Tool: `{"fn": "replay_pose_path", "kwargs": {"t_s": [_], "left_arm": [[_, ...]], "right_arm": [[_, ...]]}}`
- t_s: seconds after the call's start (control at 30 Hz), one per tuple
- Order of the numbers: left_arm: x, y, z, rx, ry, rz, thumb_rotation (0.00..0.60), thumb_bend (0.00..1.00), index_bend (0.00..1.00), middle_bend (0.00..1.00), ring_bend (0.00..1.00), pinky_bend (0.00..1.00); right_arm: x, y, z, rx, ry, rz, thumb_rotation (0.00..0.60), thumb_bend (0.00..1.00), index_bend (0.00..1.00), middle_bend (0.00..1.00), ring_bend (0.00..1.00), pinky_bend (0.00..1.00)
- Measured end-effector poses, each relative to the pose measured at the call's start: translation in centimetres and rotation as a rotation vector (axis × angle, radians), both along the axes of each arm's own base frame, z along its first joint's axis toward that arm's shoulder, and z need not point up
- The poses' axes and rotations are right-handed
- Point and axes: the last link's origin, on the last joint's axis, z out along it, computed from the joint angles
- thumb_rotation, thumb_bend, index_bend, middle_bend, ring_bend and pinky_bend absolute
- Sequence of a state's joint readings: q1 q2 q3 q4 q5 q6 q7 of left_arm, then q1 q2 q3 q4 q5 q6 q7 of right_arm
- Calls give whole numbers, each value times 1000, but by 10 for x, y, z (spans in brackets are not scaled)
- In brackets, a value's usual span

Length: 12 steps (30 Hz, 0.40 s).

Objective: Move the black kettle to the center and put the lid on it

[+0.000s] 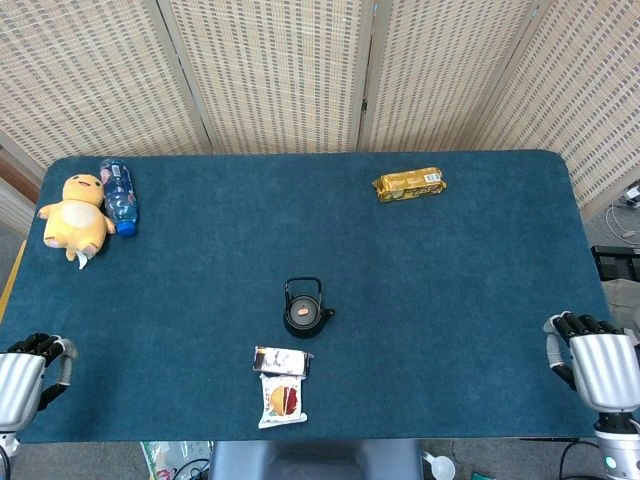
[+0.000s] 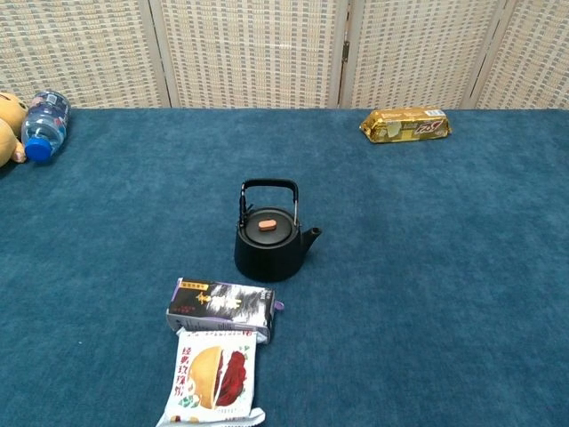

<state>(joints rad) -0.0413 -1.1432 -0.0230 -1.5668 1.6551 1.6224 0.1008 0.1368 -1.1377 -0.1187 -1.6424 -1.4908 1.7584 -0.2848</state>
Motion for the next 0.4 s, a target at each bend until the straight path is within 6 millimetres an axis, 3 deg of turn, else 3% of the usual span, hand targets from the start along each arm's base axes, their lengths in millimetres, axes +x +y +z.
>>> {"fn": "replay_pose_path", "kwargs": {"t_s": [0.4], "left_arm": [[1,6,-2,-9,12,13,600,559,596,576,415,585]], "right_arm": [[-14,-2,13,-7,-52,-28,600,555,499,504,465,580]]}}
